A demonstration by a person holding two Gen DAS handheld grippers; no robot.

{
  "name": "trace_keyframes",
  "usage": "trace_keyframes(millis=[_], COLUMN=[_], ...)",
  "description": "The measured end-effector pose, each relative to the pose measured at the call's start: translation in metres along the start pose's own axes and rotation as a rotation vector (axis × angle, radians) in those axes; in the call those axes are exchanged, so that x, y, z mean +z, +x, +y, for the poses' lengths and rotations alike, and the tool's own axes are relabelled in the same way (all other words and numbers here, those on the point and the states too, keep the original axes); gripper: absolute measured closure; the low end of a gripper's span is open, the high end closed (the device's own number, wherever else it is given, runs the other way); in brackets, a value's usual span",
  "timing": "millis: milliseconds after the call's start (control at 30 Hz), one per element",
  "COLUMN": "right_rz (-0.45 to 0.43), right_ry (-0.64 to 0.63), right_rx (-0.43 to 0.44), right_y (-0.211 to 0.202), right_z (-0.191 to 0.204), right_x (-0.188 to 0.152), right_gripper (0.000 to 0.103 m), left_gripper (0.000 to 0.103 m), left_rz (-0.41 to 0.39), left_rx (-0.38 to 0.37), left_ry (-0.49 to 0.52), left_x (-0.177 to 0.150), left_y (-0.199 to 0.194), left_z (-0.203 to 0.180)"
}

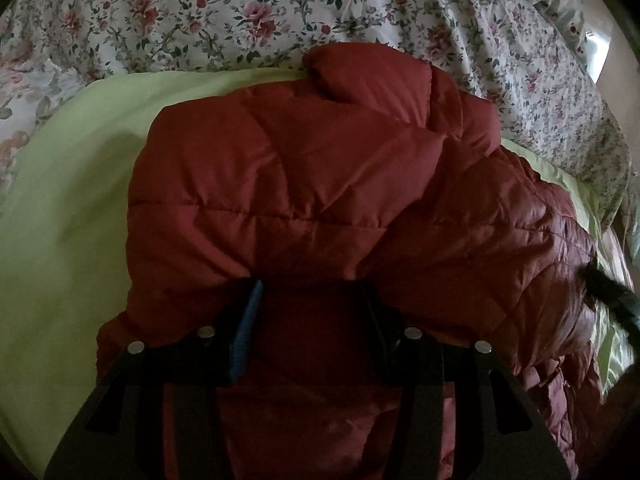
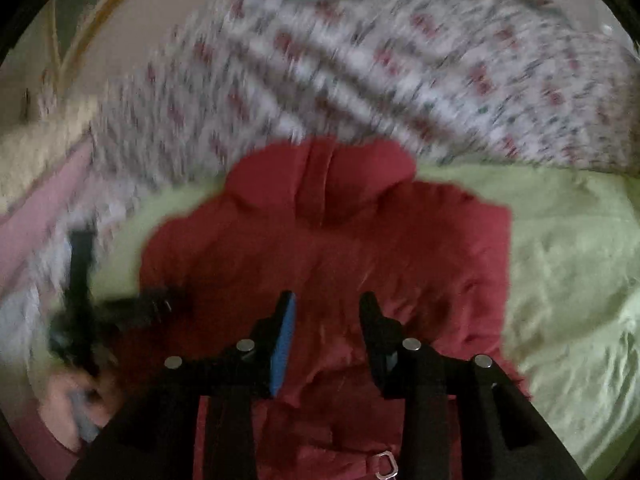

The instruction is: Fold large clothes

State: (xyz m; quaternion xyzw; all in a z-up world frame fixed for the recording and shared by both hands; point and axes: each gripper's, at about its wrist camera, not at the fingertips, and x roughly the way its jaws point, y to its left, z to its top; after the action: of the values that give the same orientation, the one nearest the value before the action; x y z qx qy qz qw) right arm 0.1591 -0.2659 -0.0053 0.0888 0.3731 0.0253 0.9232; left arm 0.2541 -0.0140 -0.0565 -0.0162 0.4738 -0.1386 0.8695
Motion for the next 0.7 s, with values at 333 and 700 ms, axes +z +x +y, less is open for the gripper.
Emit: trace_keyframes(millis=[333,700], right_rz=[0.083,0.067], right_ry=[0.174,0.194], right_rx=[0.001,0.041], right_y=[0.047,0.043], right_z=[-0.067,-0.067], right_x=[-0.024,-0.028], right_gripper=[0.077,0.075], left_gripper=[0.055,0.055], left_rz=[-0.025,0.002], left_rx=[0.006,0.079], left_ry=[-0.100,-0.190], left_x=[-0.022,-0.069], left_y=[-0.039,-0.076], left_z=[0.009,-0.007])
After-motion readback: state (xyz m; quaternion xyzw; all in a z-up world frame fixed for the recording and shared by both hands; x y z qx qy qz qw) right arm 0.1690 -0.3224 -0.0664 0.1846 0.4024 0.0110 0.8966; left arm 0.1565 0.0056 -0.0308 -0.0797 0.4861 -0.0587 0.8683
